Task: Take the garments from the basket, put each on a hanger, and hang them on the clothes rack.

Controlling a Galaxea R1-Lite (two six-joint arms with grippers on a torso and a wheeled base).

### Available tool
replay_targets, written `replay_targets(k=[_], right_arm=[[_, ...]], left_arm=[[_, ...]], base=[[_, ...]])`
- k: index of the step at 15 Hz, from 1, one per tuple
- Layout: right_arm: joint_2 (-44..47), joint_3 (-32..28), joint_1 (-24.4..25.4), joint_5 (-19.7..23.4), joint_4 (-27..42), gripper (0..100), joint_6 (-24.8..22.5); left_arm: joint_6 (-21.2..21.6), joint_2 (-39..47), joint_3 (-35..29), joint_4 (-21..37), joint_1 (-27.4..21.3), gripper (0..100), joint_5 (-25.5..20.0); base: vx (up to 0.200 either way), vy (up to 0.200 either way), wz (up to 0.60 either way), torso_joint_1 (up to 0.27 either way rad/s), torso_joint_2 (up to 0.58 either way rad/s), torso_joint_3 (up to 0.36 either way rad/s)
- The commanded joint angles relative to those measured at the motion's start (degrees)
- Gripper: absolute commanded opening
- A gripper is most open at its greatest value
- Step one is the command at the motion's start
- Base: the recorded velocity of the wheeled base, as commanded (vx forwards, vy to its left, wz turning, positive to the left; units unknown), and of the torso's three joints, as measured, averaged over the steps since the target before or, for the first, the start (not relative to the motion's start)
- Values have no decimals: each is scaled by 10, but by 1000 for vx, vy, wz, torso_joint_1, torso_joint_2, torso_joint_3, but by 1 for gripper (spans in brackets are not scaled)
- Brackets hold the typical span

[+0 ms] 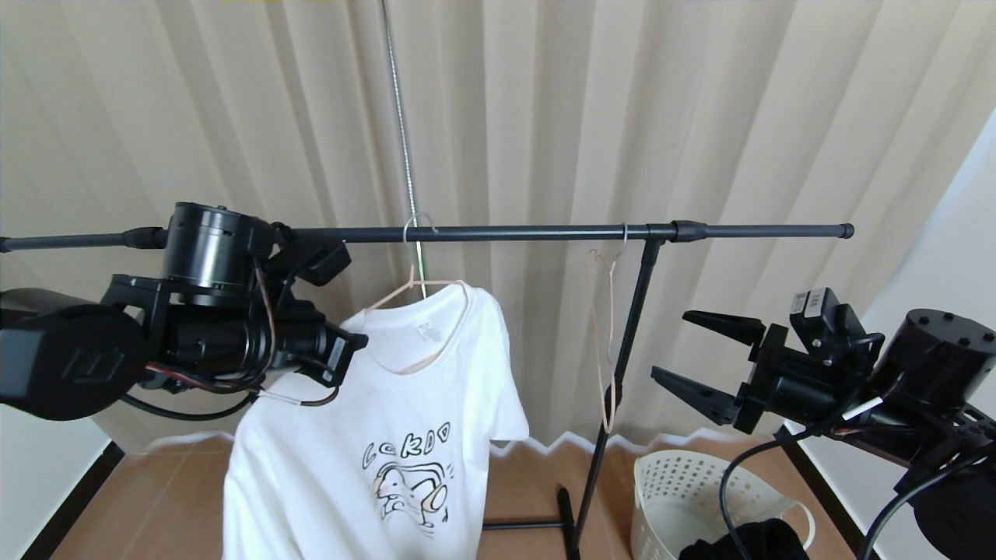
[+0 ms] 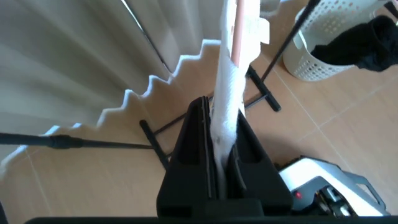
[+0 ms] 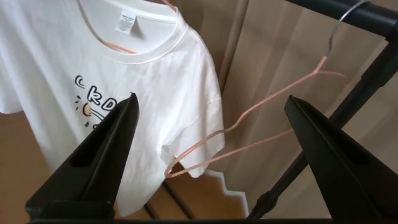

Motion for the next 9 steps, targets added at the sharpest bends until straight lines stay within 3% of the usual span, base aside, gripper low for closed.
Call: replay_targets(k=[1, 6, 9], right_arm=[[0, 0, 0, 0, 0, 100, 0], [1, -1, 0, 0, 0, 100, 0], [2, 0, 0, 0, 0, 100, 0]], left_arm=[[-20, 71, -40, -29, -18, 0, 17], [-75, 127, -84, -60, -21, 0, 34], [-80, 134, -82, -78, -21, 0, 34]], base=[[0, 0, 0, 0, 0, 0], [0, 0, 0, 0, 0, 0], [0, 0, 0, 0, 0, 0]])
